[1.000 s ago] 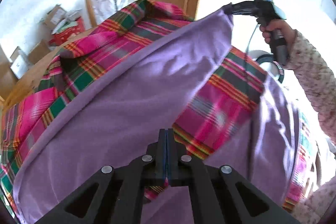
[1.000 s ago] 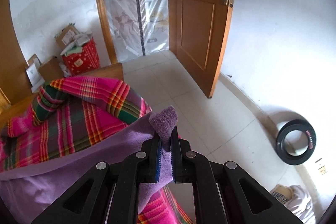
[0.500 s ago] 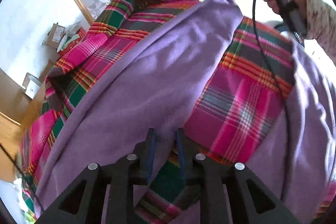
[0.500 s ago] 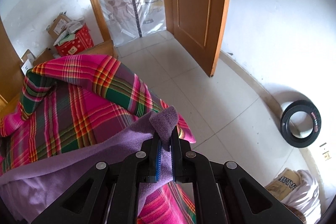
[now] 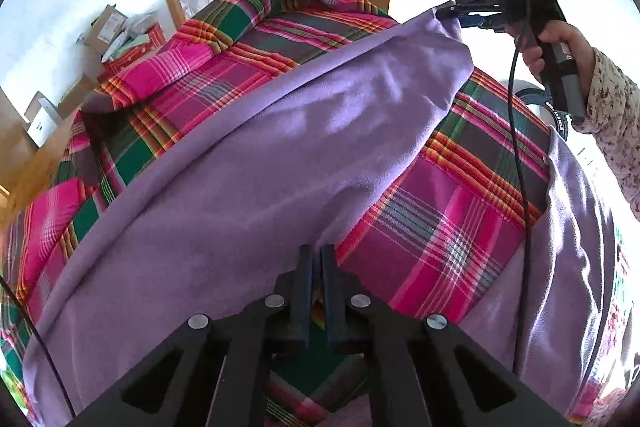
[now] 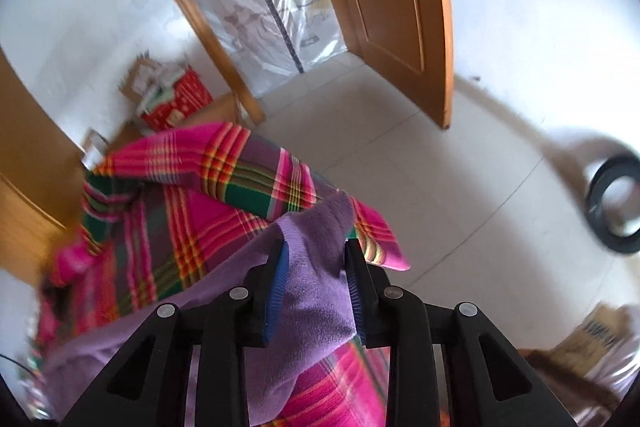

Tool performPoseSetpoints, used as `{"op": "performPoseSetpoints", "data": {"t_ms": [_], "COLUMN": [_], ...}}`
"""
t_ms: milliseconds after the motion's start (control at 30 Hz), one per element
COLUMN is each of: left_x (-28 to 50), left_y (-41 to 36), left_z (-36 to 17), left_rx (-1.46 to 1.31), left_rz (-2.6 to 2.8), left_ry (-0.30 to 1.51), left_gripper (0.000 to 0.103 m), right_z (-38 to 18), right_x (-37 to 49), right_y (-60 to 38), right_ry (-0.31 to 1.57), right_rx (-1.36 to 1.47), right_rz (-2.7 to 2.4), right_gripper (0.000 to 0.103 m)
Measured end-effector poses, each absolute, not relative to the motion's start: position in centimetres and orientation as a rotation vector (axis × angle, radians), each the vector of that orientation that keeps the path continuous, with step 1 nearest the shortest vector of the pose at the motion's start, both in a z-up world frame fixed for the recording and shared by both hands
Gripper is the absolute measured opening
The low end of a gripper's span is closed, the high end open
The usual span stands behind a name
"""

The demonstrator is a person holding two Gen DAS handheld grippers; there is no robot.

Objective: Fold clothes
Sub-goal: 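Open the right gripper and lay the fleece edge onto the blanket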

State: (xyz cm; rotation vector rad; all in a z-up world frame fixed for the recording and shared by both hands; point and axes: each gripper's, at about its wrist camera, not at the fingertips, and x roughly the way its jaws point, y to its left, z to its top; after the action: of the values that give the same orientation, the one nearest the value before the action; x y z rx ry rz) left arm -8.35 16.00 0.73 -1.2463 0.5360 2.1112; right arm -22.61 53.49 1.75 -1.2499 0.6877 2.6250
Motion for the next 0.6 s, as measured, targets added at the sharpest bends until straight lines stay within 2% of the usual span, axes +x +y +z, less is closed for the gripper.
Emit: {"op": "performPoseSetpoints", "data": {"t_ms": [133, 300, 600], "left_x": [-8.4, -8.4, -8.6], "left_y": [15.9, 16.0, 15.8], "left_z": [0.8, 0.6, 0.5], "left_rx": [-1.249, -1.255, -1.268], "left_rz": [2.110, 2.108, 2.109], "left_ry": [0.526, 0.518, 0.475], "left_gripper": [0.004, 0.004, 0.005], "right_z": [1.9, 3.5, 2.8], "right_x": [-20.6, -18.9, -21.6], "right_y": [54.9, 53.2, 41.8], "right_ry": [0.757, 0.705, 0.250], "right_rx": [-1.200, -1.137, -1.412], "right_rz": [2.598, 2.687, 2.936], "right_gripper": [0.030, 0.032, 0.030]}}
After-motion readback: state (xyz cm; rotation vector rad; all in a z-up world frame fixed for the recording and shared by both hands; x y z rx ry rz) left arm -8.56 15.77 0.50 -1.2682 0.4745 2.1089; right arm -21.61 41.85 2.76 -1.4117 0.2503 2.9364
